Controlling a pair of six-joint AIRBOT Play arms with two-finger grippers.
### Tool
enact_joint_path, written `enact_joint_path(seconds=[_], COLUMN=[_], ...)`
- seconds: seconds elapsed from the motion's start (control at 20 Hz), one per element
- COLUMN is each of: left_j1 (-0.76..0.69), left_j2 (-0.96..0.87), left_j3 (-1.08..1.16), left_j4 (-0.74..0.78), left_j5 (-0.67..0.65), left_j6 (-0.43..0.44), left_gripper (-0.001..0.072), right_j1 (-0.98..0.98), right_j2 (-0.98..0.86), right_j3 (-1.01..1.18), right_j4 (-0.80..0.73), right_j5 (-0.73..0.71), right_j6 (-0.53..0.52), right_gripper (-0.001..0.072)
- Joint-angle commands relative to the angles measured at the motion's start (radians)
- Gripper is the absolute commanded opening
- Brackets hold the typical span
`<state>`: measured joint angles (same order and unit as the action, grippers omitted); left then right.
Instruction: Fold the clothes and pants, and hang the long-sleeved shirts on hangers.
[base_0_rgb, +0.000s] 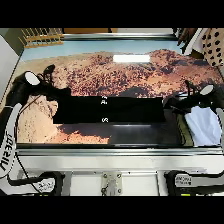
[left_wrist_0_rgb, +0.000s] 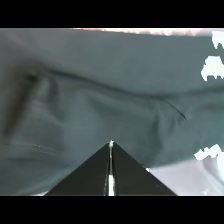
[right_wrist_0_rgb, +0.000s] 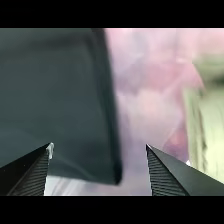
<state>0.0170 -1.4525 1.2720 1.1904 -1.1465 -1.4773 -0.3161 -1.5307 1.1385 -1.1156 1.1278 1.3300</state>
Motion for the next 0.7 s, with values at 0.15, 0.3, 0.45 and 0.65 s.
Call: enact_joint_path(seconds=[0.15,0.3,0.45,0.65], left_j1=[-0.179,-0.248,-0.291,-0.346], left_j2=[0.011,-0.013,-0.033,-0.097], left_j3=[-0.132,-0.132,-0.131,-0.060], left_j4=[-0.094,-0.094,-0.094,-0.095], left_j5=[0.095,0.137,0.167,0.179], left_j6=[-0.004,-0.005,-0.031,-0.050], left_gripper=[0.0010,0.0010,0.0010,0.0010], right_j1=[-0.034,0.000,0.023,0.014], right_j2=[-0.119,-0.160,-0.178,-0.152], right_j3=[-0.066,-0.066,-0.066,-0.064], right_j4=[0.270,0.397,0.472,0.468], right_j5=[-0.044,-0.055,-0.087,-0.117], right_j6=[-0.158,-0.227,-0.235,-0.235], right_gripper=[0.0629,0.0410,0.0368,0.0013])
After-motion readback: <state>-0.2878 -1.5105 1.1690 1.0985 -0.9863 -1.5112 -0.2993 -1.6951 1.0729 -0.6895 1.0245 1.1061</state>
